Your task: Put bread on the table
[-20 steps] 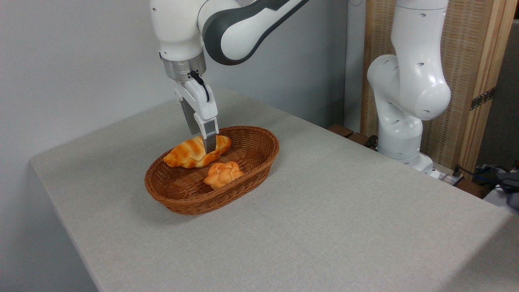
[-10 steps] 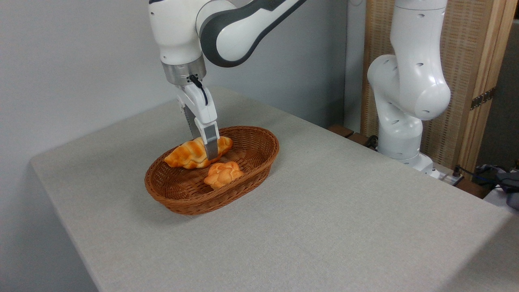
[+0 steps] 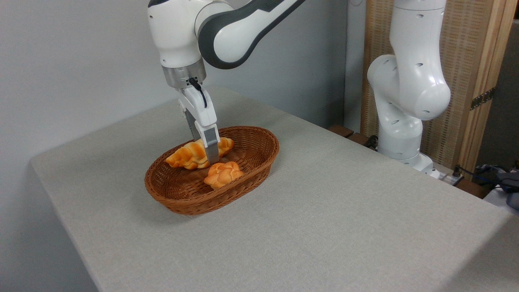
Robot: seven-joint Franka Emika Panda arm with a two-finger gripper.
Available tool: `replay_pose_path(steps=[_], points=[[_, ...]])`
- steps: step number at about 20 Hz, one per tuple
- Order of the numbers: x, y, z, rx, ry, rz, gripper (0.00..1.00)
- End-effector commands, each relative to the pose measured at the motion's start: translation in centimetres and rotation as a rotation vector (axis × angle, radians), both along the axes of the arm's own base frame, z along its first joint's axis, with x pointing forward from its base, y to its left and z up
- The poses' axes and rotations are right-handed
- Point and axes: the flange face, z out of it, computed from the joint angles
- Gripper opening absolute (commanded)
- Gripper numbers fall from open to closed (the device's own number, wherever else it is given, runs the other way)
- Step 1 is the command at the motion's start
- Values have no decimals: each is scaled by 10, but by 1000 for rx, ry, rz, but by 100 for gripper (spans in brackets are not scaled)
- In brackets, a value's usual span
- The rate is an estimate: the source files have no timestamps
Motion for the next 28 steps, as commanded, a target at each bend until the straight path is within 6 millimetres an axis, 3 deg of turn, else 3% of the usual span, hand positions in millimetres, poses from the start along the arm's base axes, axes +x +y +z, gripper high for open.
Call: replay_pose_path(steps=[1,3,10,13,17,24,28], points=[[1,0,0,7,-16,-5,38],[1,0,0,8,-14,-5,31],[0,0,-1,9,-12,-7,26],[1,0,-1,9,-12,-7,9],[0,0,-1,9,-10,-9,0],[0,0,0,9,-10,-9,0],[3,7,11,2,-22,6,0]])
